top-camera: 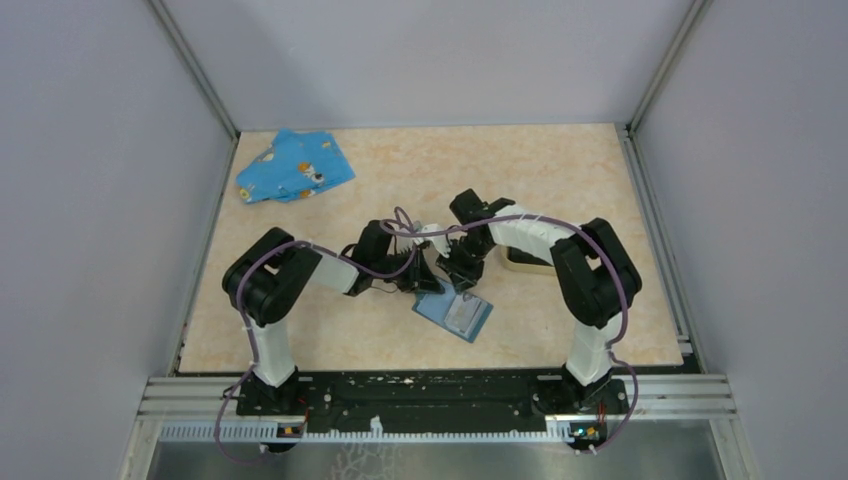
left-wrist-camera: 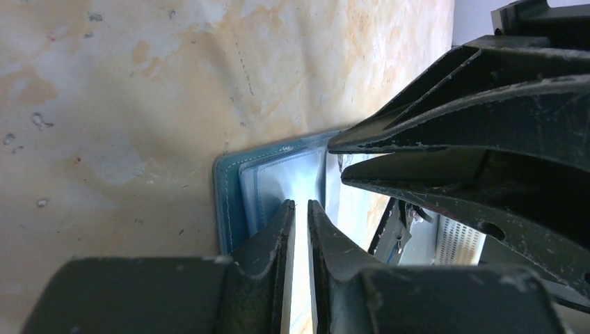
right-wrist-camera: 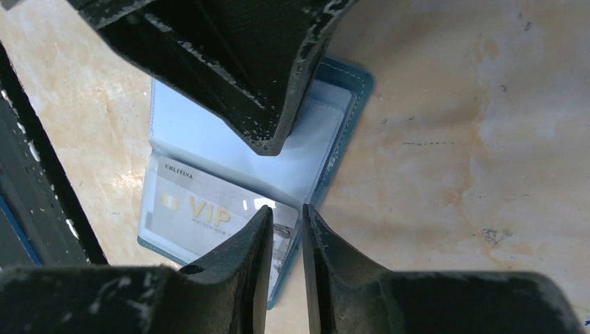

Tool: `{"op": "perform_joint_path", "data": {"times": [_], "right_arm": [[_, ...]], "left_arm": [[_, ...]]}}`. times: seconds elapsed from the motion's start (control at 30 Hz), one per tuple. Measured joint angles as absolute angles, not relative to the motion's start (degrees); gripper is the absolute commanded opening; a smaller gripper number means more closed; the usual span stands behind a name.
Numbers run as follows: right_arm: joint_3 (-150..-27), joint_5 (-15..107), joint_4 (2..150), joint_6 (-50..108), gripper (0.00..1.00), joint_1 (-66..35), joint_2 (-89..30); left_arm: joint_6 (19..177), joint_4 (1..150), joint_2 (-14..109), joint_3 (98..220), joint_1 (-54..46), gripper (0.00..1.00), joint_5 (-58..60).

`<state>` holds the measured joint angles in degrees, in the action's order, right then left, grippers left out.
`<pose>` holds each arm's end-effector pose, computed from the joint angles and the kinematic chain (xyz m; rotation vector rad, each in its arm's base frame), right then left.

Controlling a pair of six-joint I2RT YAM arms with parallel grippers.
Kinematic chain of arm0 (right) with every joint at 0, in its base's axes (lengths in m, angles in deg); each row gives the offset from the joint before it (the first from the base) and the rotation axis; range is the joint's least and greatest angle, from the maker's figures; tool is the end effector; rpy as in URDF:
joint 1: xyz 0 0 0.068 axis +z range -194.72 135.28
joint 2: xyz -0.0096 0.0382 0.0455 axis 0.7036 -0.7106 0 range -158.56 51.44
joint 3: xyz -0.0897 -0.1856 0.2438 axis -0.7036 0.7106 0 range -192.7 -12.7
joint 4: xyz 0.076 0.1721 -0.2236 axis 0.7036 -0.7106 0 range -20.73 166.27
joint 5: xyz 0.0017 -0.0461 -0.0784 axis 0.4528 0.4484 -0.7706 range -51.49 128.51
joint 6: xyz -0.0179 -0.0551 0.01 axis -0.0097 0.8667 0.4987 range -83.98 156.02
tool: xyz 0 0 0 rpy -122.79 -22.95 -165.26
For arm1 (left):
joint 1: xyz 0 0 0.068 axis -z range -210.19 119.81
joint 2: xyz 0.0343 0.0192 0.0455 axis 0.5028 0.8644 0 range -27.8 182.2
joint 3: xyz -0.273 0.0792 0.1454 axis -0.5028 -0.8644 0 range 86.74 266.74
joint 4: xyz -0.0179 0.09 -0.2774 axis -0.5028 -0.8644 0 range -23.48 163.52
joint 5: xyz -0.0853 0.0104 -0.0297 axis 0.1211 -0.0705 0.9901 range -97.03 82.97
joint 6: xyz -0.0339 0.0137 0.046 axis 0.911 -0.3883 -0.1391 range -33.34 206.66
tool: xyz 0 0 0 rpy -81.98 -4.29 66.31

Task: Put the credit cards into the card holder
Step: Insert the credit card into the card holder.

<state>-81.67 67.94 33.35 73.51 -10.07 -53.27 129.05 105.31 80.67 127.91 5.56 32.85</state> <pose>0.3019 0.2340 0.1927 -1.7332 2.2537 0.7390 0.2827 -0.2372 0.1143 0.3099 2.4324 -1.4613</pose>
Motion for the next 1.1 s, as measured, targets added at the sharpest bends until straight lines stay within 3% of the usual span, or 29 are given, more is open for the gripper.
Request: {"op": "perform_joint_path", "data": {"times": [0.47, 0.7, 0.9, 1.1], "right_arm": [[-81.8, 68.8, 24.0, 81.6, 0.17, -6.6, -54.2], [-81.8, 72.2, 22.7, 85.7, 0.30, -6.1, -53.3], [-74.1, 75.7, 25.4, 99.1, 0.38, -7.1, -37.2], [-60.6, 75.0, 24.7, 119.4, 0.34, -7.4, -23.0]], "left_arm": [[129.9, 107.7, 81.5, 127.5, 5.6, 0.18, 32.9], [129.9, 108.5, 81.5, 127.3, 5.6, 0.22, 33.1], [127.3, 107.6, 77.3, 127.3, 6.1, 0.32, 33.0], [123.9, 106.7, 70.5, 128.9, 6.9, 0.31, 33.7]]}}
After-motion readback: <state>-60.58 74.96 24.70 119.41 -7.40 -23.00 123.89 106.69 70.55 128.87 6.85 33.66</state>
